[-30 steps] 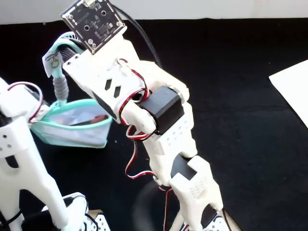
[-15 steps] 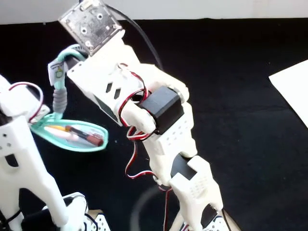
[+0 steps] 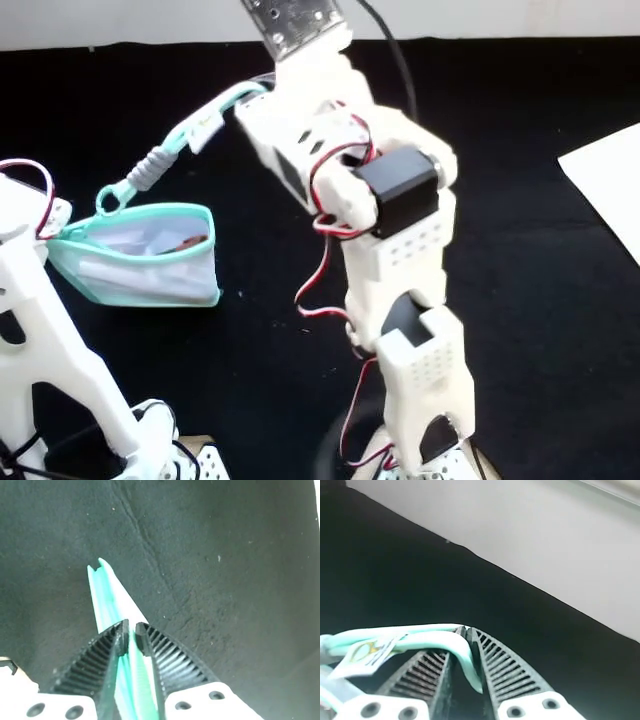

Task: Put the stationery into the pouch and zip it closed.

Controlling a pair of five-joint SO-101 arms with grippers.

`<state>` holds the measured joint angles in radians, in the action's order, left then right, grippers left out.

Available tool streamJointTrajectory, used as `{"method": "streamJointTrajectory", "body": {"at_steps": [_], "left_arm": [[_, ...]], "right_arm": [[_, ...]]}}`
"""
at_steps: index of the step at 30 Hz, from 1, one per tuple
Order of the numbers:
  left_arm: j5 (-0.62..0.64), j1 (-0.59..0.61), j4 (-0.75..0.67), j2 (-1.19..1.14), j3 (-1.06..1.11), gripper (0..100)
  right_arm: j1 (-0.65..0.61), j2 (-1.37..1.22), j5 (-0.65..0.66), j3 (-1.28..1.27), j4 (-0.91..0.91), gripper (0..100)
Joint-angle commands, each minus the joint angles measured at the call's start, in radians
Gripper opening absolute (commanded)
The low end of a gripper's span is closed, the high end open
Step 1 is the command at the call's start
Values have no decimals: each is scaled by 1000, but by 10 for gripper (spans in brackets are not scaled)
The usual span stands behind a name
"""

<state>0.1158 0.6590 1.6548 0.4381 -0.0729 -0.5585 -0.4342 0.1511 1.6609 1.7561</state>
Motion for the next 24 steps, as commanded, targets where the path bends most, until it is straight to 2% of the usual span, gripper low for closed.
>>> {"method": "streamJointTrajectory", "body": {"at_steps": [1, 16, 24], "left_arm": [[-15, 62, -31, 1, -2, 6], [-15, 148, -49, 1, -1, 6], [-20, 183, -48, 1, -1, 6]], "right_arm": [[101, 25, -3, 94, 7, 7], [228, 30, -9, 97, 4, 7], [372, 28, -9, 97, 4, 7]]}}
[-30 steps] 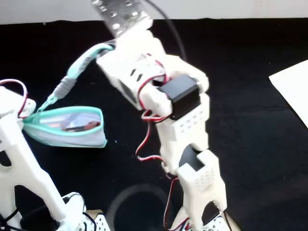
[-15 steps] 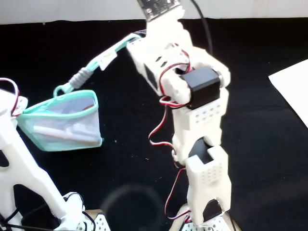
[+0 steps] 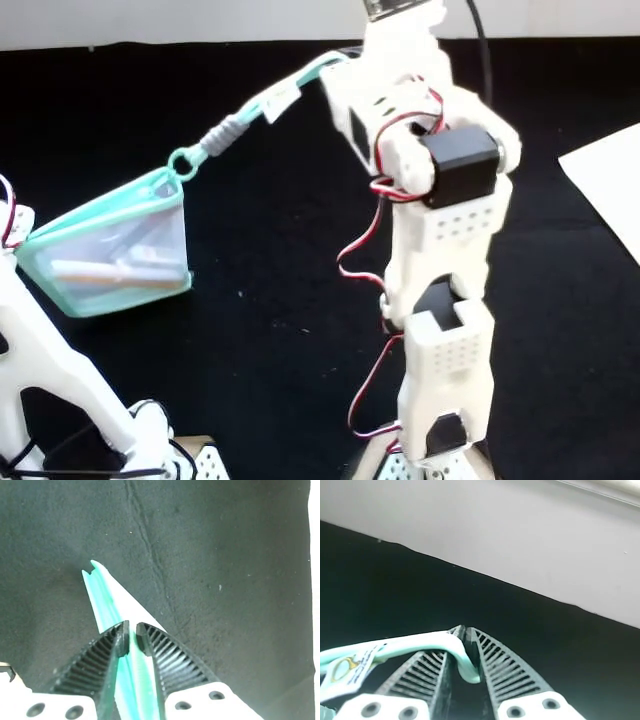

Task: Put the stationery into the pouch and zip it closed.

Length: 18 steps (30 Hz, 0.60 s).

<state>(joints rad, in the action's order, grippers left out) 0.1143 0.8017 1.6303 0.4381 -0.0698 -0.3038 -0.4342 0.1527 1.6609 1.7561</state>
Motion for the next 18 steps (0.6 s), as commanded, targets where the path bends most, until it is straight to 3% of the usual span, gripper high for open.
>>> {"method": "streamJointTrajectory", "body": {"at_steps": [1, 11, 18], "left_arm": [[-18, 39, -23, 1, -4, 6], [-18, 38, -18, 1, -2, 6], [-18, 36, -20, 1, -2, 6]], "right_arm": [[140, 28, -11, 97, 4, 7], [248, 25, -11, 96, 5, 7], [205, 22, -11, 91, 7, 7]]}}
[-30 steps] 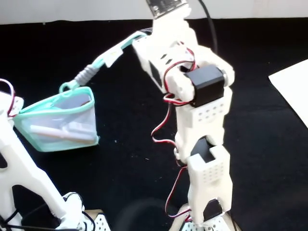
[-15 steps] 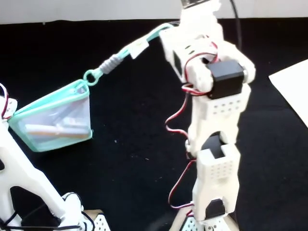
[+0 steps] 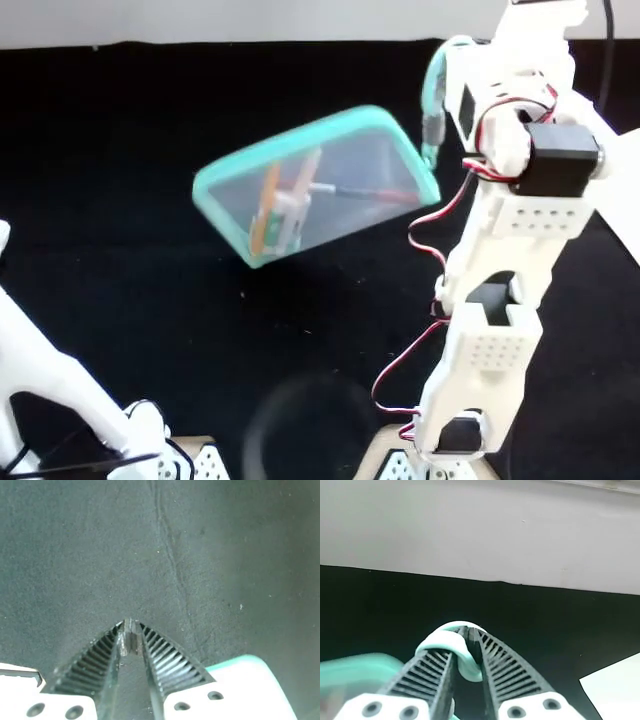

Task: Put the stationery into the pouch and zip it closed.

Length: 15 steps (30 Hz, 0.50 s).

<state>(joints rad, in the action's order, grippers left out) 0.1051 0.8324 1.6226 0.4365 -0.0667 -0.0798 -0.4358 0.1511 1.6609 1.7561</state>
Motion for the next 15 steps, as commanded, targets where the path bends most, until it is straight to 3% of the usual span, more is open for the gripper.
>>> {"method": "streamJointTrajectory", "body": {"at_steps": [1, 5, 8, 11, 15], "left_arm": [[-9, 5, -15, 2, -5, 6], [-11, -1, -17, 2, -5, 6], [-14, -70, -11, 2, -5, 7], [-87, -209, -5, 4, -4, 7], [-198, -464, 20, 4, 73, 7]], "right_arm": [[-21, 24, -9, 90, 7, 7], [-21, 22, -9, 88, 8, 8], [-59, 22, -9, 88, 10, 9], [-134, 21, -9, 47, 10, 34], [-289, 24, -17, -170, 10, 139]]}}
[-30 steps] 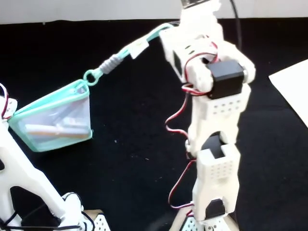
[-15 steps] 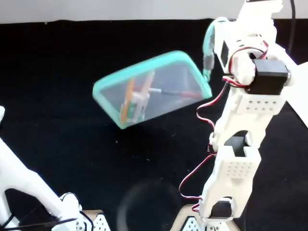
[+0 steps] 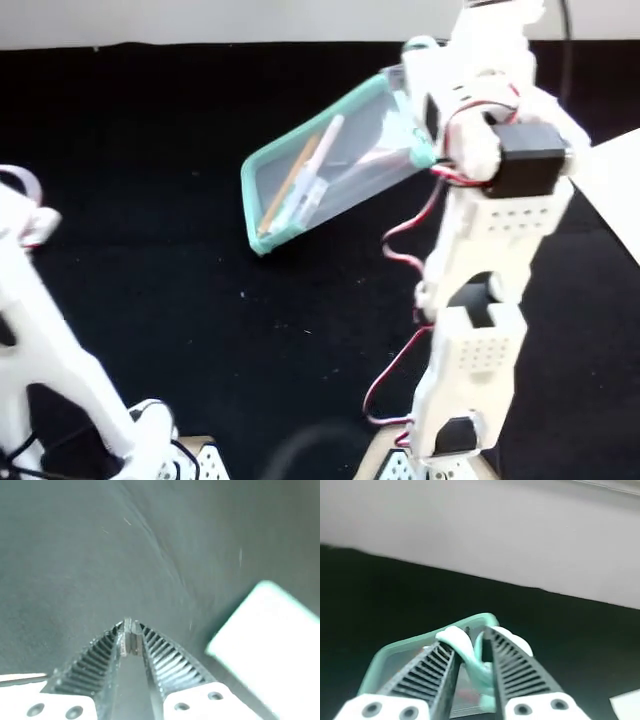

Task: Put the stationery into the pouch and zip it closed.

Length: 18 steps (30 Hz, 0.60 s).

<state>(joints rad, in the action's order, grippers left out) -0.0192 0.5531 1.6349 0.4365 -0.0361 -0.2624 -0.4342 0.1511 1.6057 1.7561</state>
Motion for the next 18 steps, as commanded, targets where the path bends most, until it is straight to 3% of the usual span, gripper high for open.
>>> {"method": "streamJointTrajectory", "body": {"at_steps": [1, 5, 13, 18], "left_arm": [[-95, -240, 5, 4, 79, 7], [-115, -377, -6, 4, 202, 7], [-117, -394, -141, 4, 366, 7], [-117, -394, -173, 4, 409, 7]], "right_arm": [[-151, 25, -44, -186, 10, 149], [-291, 27, -114, -466, 10, 151], [-481, 21, -114, -931, 2, 161], [-412, 27, 6, -1145, 8, 280]]}}
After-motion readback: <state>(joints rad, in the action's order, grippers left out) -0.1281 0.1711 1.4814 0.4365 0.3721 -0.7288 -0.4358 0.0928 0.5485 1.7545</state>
